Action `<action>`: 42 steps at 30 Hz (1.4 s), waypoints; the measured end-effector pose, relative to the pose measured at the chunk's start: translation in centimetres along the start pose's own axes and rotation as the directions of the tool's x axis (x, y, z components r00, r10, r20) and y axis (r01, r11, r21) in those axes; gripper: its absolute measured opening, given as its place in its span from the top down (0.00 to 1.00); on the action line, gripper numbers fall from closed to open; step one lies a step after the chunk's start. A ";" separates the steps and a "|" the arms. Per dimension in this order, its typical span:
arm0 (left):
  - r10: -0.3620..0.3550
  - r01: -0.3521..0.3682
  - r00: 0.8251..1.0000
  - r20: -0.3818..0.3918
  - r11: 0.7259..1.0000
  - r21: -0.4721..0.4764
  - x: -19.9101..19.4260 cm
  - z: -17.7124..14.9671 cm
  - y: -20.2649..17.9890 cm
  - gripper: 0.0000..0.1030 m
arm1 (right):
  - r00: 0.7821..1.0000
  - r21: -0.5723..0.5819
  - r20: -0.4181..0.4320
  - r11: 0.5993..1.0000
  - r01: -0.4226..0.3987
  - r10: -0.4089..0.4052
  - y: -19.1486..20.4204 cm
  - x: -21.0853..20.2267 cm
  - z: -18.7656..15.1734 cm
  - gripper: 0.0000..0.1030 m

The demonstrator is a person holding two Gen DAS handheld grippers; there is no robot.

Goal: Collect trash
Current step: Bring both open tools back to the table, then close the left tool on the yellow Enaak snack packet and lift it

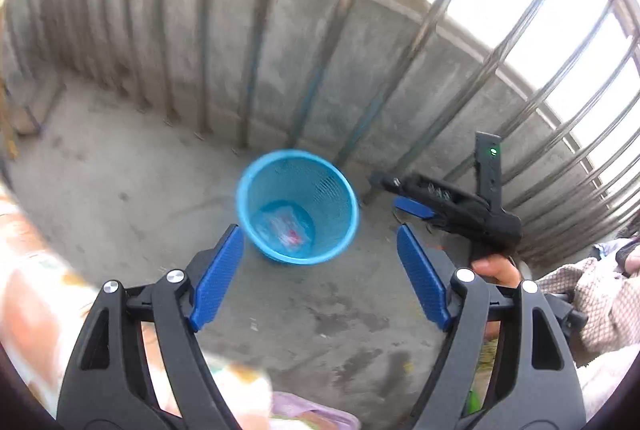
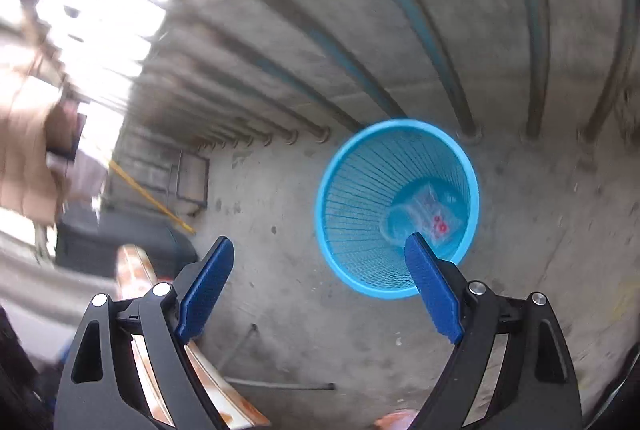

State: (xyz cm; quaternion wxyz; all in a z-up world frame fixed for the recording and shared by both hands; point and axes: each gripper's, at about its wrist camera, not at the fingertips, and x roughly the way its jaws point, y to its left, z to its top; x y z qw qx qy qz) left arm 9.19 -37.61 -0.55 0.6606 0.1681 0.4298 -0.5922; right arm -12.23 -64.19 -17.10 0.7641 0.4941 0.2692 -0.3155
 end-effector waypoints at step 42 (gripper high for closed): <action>0.697 -0.375 0.703 -0.141 0.196 -0.906 -32.1 -41.8 23.5 0.47 | 0.933 -0.797 -0.317 0.486 -0.359 0.170 35.3 -8.0 -27.0 0.06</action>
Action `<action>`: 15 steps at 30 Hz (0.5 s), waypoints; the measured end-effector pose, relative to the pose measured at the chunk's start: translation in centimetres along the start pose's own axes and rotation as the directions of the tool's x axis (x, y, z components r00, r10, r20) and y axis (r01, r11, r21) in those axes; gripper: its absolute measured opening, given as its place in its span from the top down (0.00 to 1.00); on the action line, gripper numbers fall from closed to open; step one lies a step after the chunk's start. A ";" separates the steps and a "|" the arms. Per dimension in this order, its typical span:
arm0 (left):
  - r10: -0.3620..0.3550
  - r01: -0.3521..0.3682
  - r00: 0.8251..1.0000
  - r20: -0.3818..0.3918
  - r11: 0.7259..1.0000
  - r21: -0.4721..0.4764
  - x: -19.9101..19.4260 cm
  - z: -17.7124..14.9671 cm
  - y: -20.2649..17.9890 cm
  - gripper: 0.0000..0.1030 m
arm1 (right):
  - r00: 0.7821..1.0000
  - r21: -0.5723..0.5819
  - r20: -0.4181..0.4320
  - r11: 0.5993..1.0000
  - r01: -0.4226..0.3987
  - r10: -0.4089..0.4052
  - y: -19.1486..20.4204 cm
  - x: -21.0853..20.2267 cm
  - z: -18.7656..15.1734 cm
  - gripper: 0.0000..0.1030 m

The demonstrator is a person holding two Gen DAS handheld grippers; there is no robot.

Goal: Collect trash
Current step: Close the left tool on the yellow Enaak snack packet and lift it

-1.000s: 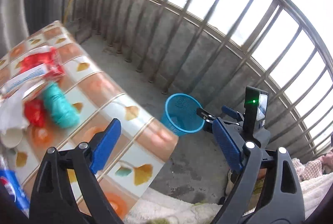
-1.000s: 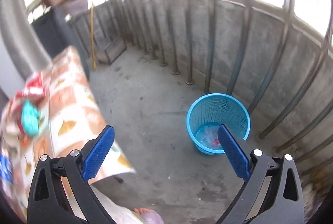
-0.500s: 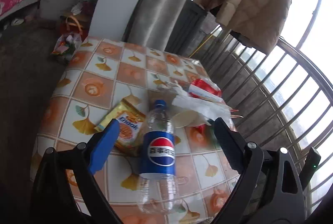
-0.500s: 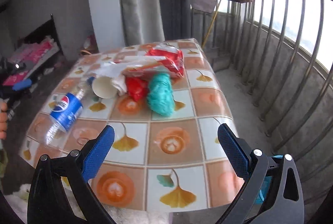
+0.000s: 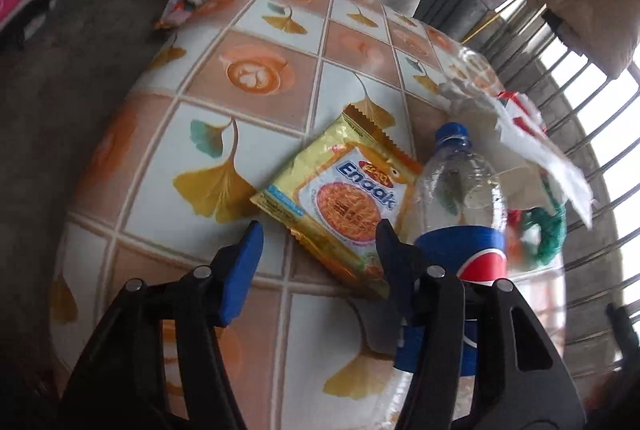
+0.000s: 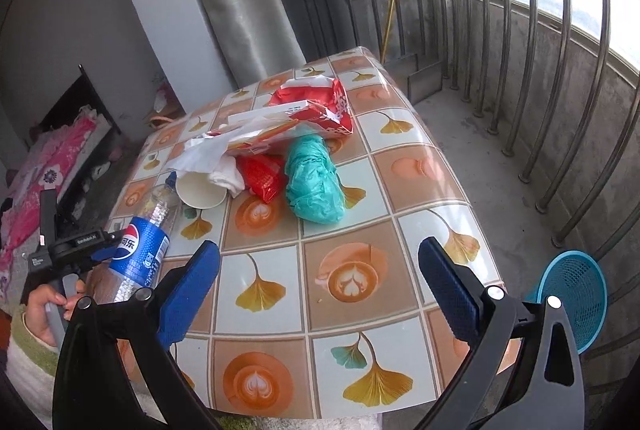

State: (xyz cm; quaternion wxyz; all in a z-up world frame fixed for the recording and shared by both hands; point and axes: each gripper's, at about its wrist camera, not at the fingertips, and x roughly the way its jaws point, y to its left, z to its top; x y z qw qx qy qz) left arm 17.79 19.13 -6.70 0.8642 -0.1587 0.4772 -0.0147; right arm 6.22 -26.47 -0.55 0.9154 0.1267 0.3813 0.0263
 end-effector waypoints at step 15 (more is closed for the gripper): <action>0.093 -0.097 0.993 0.068 0.994 0.050 1.0 1.4 0.5 0.86 | 1.000 -0.010 -0.008 1.000 -0.003 0.003 1.4 2.0 2.2 0.06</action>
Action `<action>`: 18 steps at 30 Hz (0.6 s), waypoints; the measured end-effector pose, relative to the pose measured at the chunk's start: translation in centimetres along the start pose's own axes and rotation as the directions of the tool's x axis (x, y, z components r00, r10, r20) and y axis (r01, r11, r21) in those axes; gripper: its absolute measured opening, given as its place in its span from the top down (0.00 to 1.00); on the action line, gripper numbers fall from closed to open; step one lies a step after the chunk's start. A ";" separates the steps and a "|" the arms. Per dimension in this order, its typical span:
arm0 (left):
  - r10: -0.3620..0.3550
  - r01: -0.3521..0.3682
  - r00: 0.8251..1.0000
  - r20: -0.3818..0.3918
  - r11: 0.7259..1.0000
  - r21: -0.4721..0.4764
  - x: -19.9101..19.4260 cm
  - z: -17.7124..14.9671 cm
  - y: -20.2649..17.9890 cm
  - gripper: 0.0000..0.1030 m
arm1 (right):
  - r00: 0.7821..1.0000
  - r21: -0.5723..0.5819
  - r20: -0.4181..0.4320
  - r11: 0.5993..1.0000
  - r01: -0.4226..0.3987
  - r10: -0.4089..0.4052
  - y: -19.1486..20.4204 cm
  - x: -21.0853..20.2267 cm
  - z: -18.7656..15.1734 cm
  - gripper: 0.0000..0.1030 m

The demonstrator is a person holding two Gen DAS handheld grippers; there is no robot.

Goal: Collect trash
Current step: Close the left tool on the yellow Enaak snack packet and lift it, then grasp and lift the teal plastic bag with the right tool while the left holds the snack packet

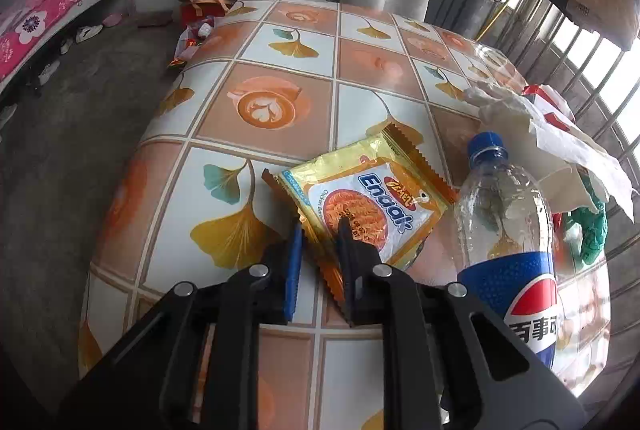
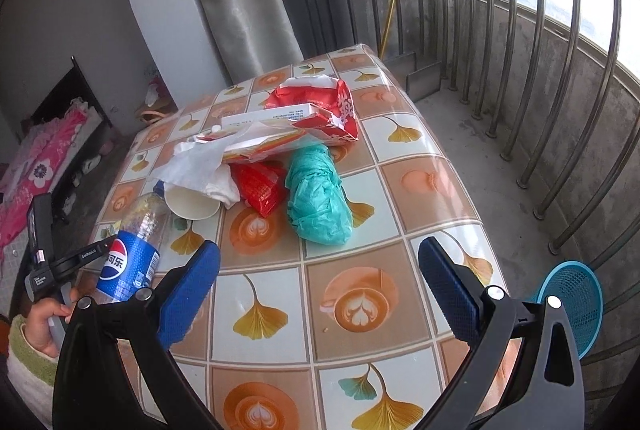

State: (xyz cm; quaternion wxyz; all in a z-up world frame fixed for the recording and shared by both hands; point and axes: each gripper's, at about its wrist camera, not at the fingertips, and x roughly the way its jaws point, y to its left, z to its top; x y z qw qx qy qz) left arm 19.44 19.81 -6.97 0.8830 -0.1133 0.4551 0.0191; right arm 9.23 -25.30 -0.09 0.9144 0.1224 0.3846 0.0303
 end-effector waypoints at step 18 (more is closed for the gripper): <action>-0.044 0.065 0.983 0.180 0.992 -0.112 -4.7 1.7 4.4 0.95 | 0.979 0.235 -0.010 0.953 -0.194 0.202 -2.3 3.3 4.1 0.22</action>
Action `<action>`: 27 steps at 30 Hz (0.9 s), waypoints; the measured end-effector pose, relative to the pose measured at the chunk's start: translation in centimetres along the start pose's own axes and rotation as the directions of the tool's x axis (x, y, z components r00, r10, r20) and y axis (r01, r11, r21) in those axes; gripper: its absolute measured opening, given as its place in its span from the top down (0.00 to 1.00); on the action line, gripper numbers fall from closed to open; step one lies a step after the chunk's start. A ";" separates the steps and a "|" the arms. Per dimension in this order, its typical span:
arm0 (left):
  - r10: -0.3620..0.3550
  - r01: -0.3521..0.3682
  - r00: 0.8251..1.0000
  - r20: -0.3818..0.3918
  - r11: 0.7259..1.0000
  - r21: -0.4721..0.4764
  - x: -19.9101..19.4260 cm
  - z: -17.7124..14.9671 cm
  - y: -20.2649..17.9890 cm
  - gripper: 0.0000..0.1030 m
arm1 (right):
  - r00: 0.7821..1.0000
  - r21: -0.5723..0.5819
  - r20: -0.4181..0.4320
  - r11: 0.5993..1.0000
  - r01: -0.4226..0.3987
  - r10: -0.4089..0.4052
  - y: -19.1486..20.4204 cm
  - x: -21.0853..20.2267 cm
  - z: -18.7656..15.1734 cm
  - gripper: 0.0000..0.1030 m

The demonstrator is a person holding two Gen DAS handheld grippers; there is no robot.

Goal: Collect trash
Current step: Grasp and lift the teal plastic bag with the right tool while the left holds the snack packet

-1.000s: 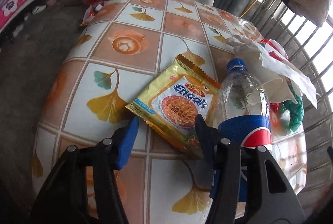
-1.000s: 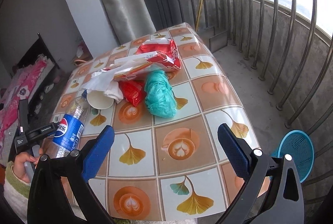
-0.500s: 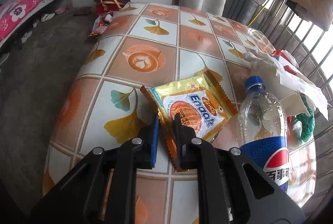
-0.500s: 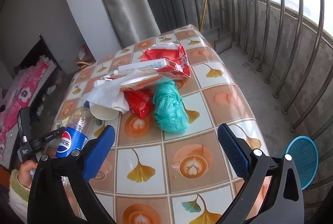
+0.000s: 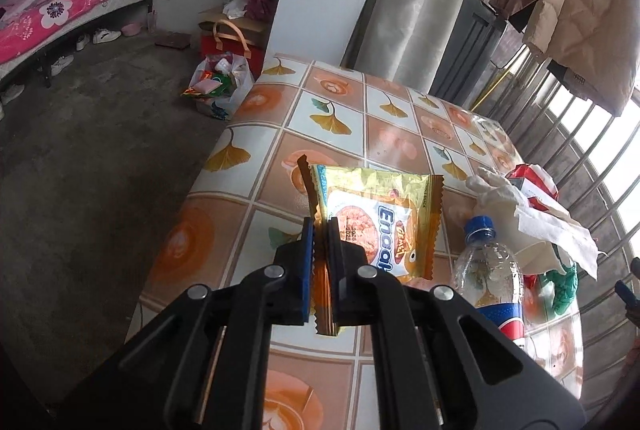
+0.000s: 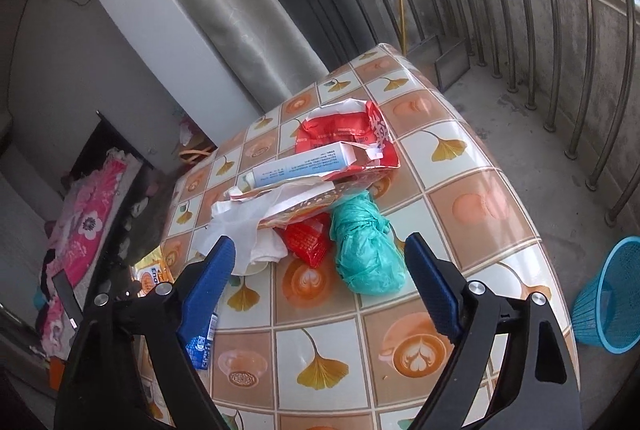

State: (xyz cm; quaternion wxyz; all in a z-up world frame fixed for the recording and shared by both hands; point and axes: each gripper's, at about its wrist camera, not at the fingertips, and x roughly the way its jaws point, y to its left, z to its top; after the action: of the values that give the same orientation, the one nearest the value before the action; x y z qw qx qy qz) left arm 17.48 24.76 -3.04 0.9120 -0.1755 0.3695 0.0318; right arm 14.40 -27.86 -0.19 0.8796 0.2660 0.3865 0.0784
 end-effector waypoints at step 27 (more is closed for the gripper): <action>-0.094 0.095 0.995 -0.031 0.995 0.021 -1.7 0.7 0.5 0.95 | 0.976 0.064 -0.213 0.997 0.047 -0.033 -4.1 6.3 -2.8 0.69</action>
State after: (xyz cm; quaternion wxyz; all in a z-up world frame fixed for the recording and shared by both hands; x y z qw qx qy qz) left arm 16.56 25.60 -1.55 0.9087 -0.1832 0.3746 -0.0181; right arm 16.44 -28.03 -7.96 0.8250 0.2785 0.4859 0.0752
